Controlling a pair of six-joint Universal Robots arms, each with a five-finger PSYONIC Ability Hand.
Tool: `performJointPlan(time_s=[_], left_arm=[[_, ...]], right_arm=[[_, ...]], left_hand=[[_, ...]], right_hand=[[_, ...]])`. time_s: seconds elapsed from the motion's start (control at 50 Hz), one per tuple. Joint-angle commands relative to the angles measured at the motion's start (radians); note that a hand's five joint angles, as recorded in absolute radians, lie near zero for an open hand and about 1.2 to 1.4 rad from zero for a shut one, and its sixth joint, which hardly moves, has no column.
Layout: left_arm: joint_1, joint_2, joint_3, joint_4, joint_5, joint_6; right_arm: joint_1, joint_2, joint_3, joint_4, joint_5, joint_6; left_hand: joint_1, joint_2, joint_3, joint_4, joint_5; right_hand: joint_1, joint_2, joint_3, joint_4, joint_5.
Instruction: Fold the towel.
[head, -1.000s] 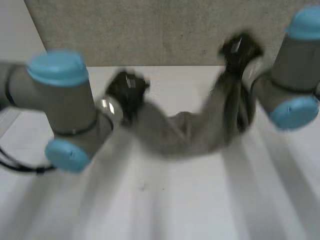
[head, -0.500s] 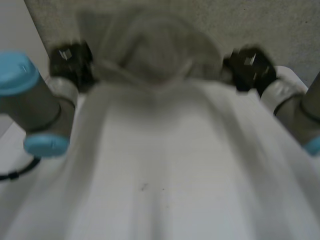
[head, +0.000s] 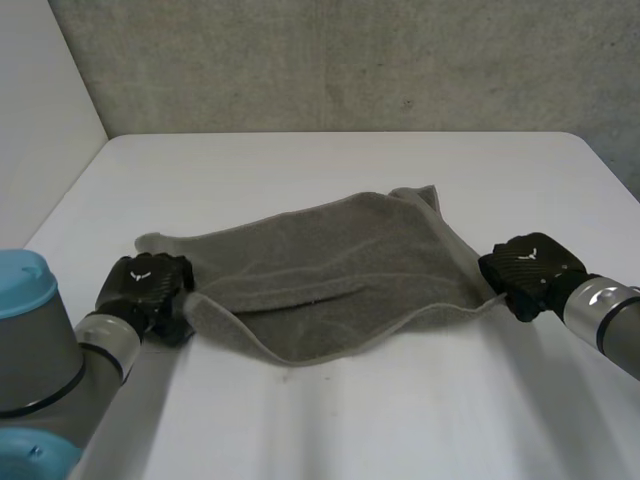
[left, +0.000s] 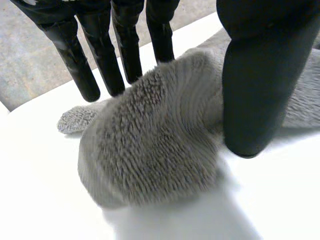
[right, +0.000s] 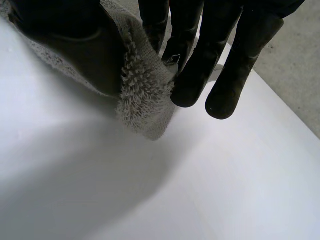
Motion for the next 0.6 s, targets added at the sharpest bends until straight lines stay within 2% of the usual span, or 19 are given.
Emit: performJointPlan(time_s=[0.02, 0.2, 0.32, 0.42, 0.6], left_arm=[[-0.014, 0.082, -0.021, -0.096, 0.032, 0.087], [-0.007, 0.126, 0.008, -0.104, 0.113, 0.111], [-0.008, 0.105, 0.068, -0.106, 0.123, 0.137], [0.003, 0.021, 0.157, -0.118, 0.123, 0.22], [0.038, -0.09, 0.237, -0.127, 0.121, 0.324]], right_arm=[[-0.027, -0.01, 0.066, -0.034, -0.009, 0.005], [-0.038, -0.01, 0.116, -0.092, -0.012, 0.003], [-0.041, -0.009, 0.125, -0.117, -0.01, 0.0], [-0.043, -0.009, 0.127, -0.126, -0.009, -0.008], [-0.069, -0.009, 0.127, -0.126, -0.01, -0.011]], left_hand=[[-0.087, -0.08, -0.087, -0.087, -0.082], [-0.037, -0.03, -0.037, -0.037, -0.032], [0.066, 0.073, 0.066, 0.066, 0.071], [0.303, 0.31, 0.303, 0.303, 0.308], [0.365, 0.372, 0.365, 0.365, 0.37]], right_hand=[[0.053, 0.06, 0.061, 0.055, 0.053], [0.053, 0.06, 0.061, 0.055, 0.053], [0.053, 0.06, 0.061, 0.055, 0.053], [0.053, 0.06, 0.061, 0.055, 0.053], [0.053, 0.06, 0.061, 0.055, 0.053]])
